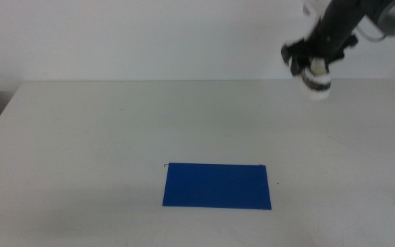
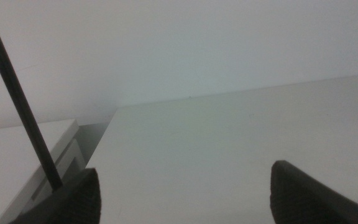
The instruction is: Use one arm to grab the shoe from the table and place it on the mat.
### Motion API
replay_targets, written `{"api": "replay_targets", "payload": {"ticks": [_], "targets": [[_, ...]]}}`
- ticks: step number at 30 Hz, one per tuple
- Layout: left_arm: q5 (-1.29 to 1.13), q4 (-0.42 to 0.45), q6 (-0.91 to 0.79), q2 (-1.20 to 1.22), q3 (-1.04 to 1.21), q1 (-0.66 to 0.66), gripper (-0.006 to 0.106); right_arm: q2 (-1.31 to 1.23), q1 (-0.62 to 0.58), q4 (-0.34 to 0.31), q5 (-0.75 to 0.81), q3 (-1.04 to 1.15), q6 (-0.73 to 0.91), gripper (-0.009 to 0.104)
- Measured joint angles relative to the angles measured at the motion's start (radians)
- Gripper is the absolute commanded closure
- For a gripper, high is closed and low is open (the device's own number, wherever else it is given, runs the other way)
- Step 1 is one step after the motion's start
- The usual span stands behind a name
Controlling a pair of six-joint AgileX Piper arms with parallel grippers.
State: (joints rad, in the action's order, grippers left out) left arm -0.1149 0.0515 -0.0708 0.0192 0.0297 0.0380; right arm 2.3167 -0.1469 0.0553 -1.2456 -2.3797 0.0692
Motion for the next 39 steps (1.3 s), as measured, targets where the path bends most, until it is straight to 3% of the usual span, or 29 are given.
{"api": "replay_targets", "payload": {"ticks": [12, 25, 32, 39], "targets": [[0.0, 0.0, 0.0, 0.0, 0.0, 0.0, 0.007, -0.249, -0.227, -0.066, -0.016, 0.0, -0.099, 0.099], [0.0, 0.0, 0.0, 0.0, 0.0, 0.0, 0.007, -0.294, -0.524, -0.099, -0.02, 0.069, -0.118, 0.099], [0.0, 0.0, 0.0, 0.0, 0.0, 0.0, 0.007, -0.294, -0.557, -0.109, -0.019, 0.188, -0.058, 0.099], [0.0, 0.0, 0.0, 0.0, 0.0, 0.0, 0.007, -0.294, -0.557, -0.109, -0.018, 0.231, 0.111, 0.099]]}}
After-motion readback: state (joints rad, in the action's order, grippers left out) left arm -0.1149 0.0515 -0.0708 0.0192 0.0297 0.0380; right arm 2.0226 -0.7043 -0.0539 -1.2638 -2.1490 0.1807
